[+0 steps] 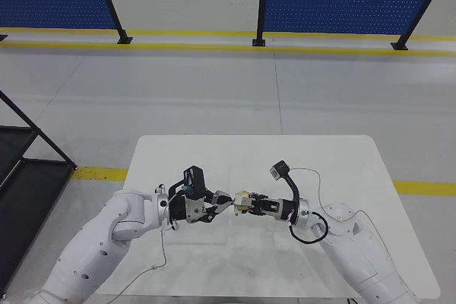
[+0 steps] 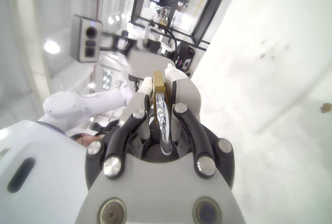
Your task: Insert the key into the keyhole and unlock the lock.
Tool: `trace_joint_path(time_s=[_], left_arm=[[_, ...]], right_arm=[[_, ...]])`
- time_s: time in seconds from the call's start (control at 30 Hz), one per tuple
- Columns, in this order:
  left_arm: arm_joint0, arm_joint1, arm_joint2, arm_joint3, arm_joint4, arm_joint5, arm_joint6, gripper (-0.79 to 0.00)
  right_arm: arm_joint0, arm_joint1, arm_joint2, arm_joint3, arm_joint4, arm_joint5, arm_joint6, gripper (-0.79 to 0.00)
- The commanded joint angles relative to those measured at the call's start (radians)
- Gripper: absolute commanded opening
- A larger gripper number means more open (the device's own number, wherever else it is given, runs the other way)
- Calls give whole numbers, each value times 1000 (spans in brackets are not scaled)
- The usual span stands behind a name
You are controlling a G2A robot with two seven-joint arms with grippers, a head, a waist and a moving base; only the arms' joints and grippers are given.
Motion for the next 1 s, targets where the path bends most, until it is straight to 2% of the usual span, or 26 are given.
trace_joint_path(time_s=[0.0,0.97], left_arm=[[3,0,-1,-2,16,-1,10,-785],[27,-3,-1,-21,148,22,97,-785]], right_arm=[[0,0,0,0,0,0,0,-785],[0,0,0,0,0,0,0,-785]])
